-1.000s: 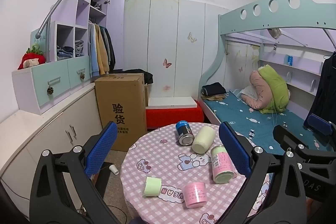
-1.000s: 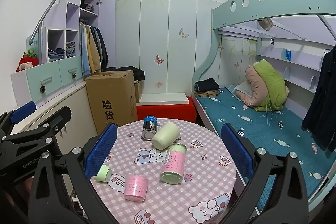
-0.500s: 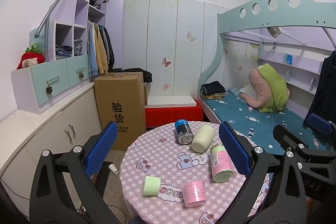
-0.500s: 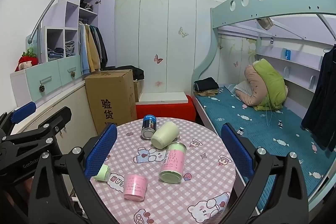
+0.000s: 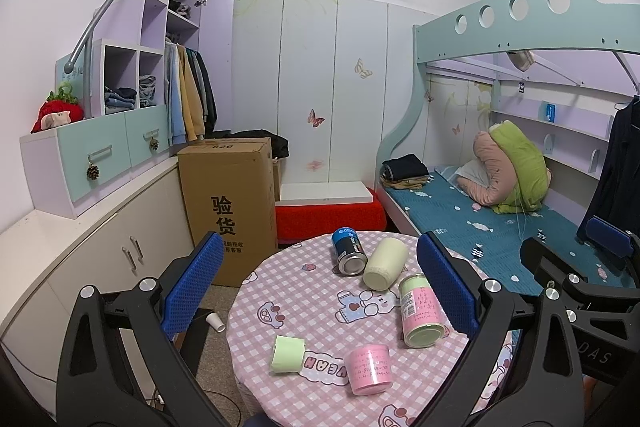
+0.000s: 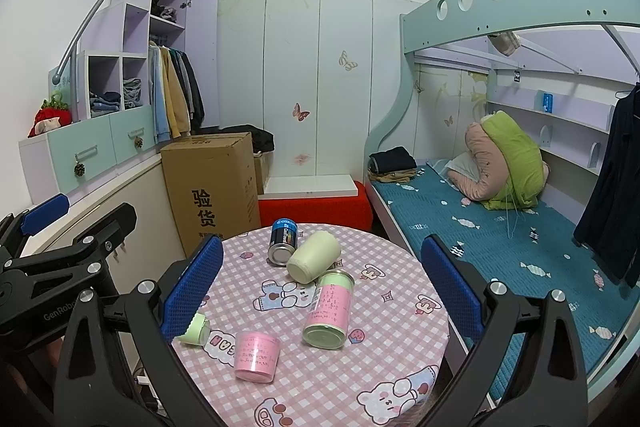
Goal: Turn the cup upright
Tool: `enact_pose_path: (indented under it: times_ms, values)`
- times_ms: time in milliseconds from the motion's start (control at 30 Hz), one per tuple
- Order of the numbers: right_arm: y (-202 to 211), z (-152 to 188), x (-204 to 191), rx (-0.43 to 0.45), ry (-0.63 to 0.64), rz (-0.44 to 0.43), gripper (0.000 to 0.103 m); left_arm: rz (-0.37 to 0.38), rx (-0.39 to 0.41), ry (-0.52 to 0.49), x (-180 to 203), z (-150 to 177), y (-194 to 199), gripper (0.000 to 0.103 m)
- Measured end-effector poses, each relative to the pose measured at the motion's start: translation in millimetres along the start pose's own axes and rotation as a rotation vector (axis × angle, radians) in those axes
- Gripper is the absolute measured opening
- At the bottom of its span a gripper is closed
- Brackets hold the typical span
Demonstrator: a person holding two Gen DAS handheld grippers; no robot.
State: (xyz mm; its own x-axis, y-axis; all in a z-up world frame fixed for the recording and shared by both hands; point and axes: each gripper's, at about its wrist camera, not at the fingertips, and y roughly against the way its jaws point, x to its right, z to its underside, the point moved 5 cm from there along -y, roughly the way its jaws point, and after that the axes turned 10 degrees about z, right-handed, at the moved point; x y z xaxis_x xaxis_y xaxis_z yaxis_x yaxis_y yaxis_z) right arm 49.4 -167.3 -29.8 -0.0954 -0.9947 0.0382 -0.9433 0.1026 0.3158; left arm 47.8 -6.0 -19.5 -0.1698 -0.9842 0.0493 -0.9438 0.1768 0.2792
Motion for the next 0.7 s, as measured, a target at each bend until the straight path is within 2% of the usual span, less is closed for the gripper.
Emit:
enact_pose_path:
  times_ms: [700]
  values:
    - [-0.2,-1.9,1.6,0.002,-0.001,0.0,0.096,0.001,0.0,-0.002,-2.4,5.8,-6.0,0.097]
